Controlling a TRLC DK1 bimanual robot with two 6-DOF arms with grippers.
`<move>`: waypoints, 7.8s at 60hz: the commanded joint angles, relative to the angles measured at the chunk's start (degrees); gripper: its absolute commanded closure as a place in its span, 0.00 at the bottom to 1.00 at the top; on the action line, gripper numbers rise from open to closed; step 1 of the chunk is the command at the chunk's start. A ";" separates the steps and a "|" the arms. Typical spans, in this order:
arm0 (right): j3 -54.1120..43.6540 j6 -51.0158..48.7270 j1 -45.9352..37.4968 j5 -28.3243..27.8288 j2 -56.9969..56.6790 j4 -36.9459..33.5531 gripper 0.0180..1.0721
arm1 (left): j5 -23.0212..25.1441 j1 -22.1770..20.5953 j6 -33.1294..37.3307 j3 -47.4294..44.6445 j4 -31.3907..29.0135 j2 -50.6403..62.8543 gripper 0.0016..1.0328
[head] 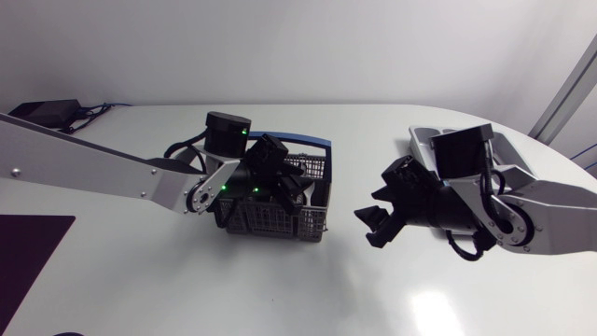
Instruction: Unload the cutlery basket into the drawer organizer.
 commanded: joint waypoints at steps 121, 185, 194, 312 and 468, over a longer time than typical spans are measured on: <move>-0.38 -1.28 0.74 0.87 1.46 0.83 0.32 | 0.52 -3.01 5.47 -1.47 -3.34 -1.81 0.64; -0.46 -1.28 1.18 1.05 1.73 0.83 0.32 | -7.66 -8.72 9.43 -8.86 1.49 -7.79 0.94; -0.55 -1.28 1.44 1.31 1.81 0.83 0.32 | -10.03 -9.43 9.78 -11.76 4.04 -10.25 0.94; 0.77 3.73 5.66 2.54 -11.54 -9.72 0.29 | -8.36 -13.38 25.78 0.55 -32.08 -19.83 0.65; -2.05 2.94 8.82 6.76 -20.69 -11.74 0.29 | -19.08 -12.94 8.81 6.53 -32.26 -25.37 0.97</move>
